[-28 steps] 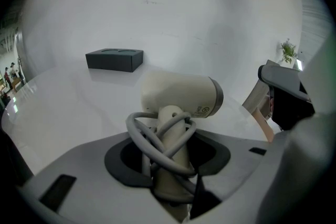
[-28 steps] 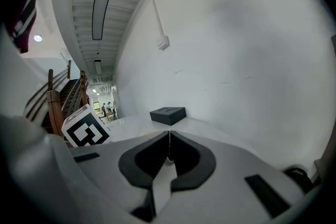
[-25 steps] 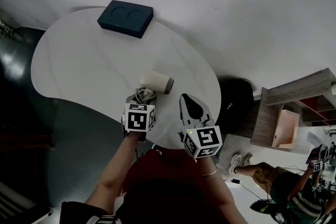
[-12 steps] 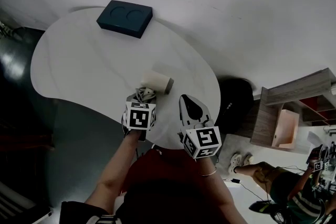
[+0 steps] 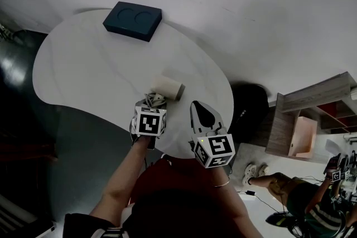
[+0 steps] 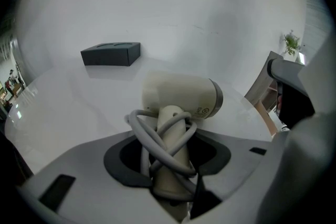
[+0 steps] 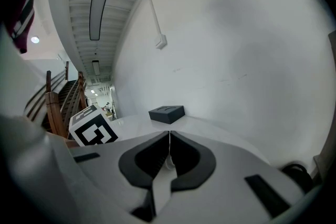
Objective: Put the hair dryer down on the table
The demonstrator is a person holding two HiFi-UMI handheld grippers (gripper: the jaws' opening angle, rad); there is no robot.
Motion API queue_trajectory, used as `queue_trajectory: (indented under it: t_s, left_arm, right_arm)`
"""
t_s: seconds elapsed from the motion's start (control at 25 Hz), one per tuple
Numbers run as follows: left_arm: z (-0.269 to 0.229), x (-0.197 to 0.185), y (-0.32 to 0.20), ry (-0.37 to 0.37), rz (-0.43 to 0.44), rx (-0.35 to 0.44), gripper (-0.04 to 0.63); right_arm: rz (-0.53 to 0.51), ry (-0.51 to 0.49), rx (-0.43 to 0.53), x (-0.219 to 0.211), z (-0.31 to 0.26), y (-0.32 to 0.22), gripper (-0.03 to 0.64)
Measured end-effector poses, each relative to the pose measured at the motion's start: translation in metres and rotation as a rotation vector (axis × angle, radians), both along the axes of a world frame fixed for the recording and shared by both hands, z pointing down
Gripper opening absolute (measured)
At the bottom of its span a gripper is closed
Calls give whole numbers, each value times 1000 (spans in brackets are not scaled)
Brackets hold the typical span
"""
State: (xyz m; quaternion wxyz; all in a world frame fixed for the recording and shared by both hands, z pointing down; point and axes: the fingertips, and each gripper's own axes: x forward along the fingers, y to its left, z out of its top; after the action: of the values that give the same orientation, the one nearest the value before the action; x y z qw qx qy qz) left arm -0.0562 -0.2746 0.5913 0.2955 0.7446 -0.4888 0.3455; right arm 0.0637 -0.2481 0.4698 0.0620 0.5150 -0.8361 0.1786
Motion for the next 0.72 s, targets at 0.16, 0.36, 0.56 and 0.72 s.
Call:
queue_trajectory:
  t_s: [0.16, 0.36, 0.56, 0.72]
  left_arm:
    - [1, 0, 0, 2, -1, -12, 202]
    - [3, 0, 0, 16, -8, -25, 202]
    - [0, 2, 0, 29, -3, -12, 241]
    - [-2, 2, 1, 58, -5, -2, 267]
  right_arm:
    - [5, 1, -1, 1, 0, 1, 15]
    - [2, -5, -2, -2, -1, 3, 15]
    - [-1, -6, -1, -4, -1, 7, 15]
    - [9, -6, -2, -1, -2, 11, 15]
